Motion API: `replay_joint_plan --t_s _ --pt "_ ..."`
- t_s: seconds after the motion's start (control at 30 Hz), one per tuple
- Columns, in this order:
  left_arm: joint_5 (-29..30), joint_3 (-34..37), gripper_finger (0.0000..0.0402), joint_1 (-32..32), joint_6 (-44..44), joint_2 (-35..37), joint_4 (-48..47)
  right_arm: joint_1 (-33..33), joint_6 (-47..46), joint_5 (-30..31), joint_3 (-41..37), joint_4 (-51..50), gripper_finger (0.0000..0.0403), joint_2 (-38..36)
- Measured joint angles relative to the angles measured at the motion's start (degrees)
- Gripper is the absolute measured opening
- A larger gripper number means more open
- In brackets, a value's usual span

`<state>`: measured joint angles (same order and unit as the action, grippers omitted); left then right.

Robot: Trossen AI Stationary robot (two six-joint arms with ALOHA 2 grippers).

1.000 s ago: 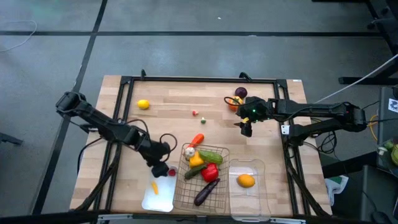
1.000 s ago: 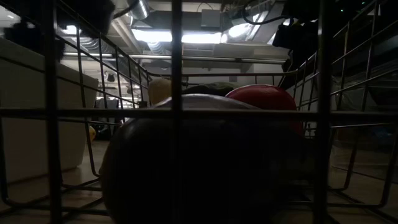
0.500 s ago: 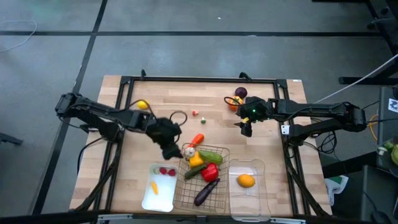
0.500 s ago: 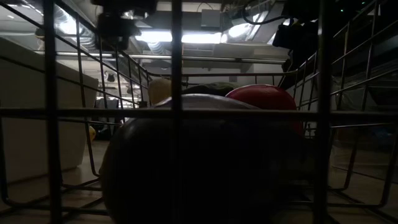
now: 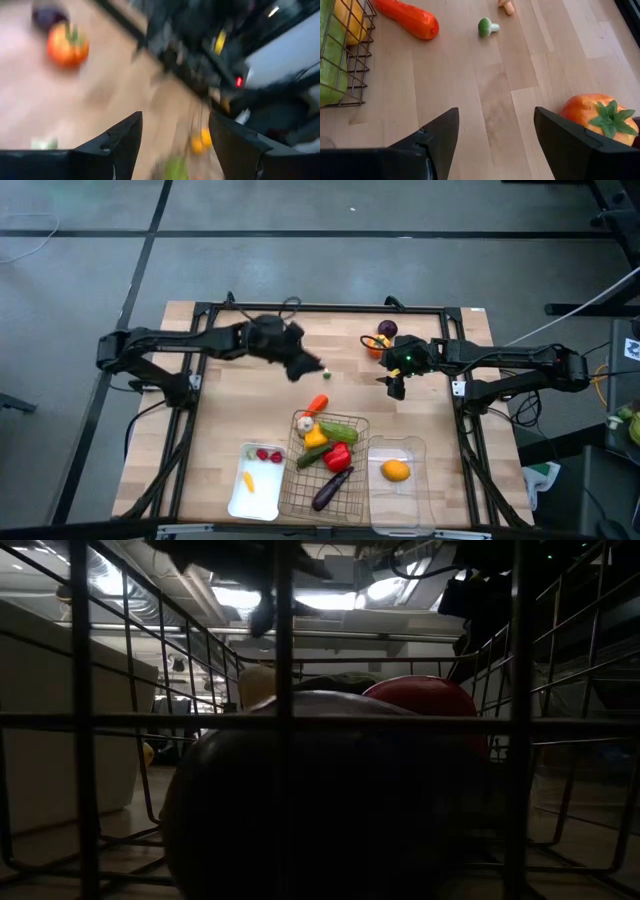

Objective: Sort produce into baskets
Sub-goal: Put the orange mushroom into the white bin

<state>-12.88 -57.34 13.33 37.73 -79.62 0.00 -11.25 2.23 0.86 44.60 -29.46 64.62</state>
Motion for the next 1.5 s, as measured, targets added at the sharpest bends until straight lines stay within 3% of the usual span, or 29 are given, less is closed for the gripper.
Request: replay_joint_plan --t_s 0.23,0.4,0.53,0.77,1.07,1.3,1.5 --pt "-0.1 0.0 0.0225 7.4 -2.3 -8.3 25.3 0.0 0.0 0.0 0.0 0.1 0.0257 0.0" --pt "-2.7 -4.6 0.0225 12.4 -1.4 -14.3 24.6 0.0 0.0 0.0 0.0 0.3 0.0257 0.0" --pt "-5.1 -10.5 0.0225 15.2 -3.8 -18.8 20.1 0.0 0.0 0.0 0.0 1.8 0.0257 0.0" --pt "-6.4 -19.1 0.0225 18.9 -13.7 -22.6 2.4 0.0 0.0 0.0 0.0 3.3 0.0257 0.0" --pt "-3.0 -19.8 0.0225 21.0 -19.5 -23.8 -18.9 0.0 0.0 0.0 0.0 3.3 0.0257 0.2" --pt "-3.0 -19.7 0.0225 19.2 -19.9 -25.8 -25.6 0.0 0.0 0.0 0.0 3.2 0.0257 0.2" --pt "-2.9 -19.7 0.0225 16.6 -20.2 -28.4 -25.4 0.0 0.0 0.0 0.0 3.3 0.0257 0.9"
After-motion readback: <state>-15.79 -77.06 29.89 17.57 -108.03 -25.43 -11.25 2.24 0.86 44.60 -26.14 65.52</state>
